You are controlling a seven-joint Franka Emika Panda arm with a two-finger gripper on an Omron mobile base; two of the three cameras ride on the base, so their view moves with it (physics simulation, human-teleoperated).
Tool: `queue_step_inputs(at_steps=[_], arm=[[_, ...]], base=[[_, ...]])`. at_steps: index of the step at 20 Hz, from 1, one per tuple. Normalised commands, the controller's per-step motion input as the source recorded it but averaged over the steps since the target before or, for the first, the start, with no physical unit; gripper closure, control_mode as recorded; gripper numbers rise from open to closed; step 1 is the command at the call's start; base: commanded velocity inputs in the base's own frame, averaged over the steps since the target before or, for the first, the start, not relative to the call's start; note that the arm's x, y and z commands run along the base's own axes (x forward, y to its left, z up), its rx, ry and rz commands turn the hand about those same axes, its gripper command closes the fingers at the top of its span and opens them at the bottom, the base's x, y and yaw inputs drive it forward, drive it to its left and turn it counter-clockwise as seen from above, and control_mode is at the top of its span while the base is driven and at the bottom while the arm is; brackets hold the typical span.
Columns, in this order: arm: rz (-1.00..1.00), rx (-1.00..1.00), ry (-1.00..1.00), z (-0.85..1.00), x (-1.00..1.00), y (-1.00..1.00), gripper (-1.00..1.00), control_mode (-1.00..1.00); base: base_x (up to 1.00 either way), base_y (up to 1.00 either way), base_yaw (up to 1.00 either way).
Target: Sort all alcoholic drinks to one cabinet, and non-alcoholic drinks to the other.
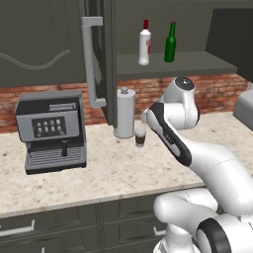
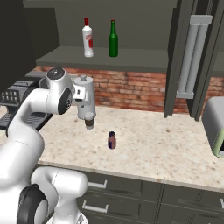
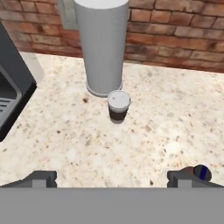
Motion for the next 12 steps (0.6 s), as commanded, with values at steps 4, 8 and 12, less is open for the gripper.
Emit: queue_step_inputs(at_steps=[4,8,12], arm=[[0.0,0.0,0.09,-0.17,0.03,0.02,-1.0,-1.0],[0.0,0.0,0.08,-0.15,0.0,0.01,-1.0,-1.0],[0.0,0.0,0.06,-0.15,0.0,0.0,-1.0,-1.0]], base=[[0.0,0.0,0.0],[0.0,0.0,0.0],[0.0,0.0,0.0]])
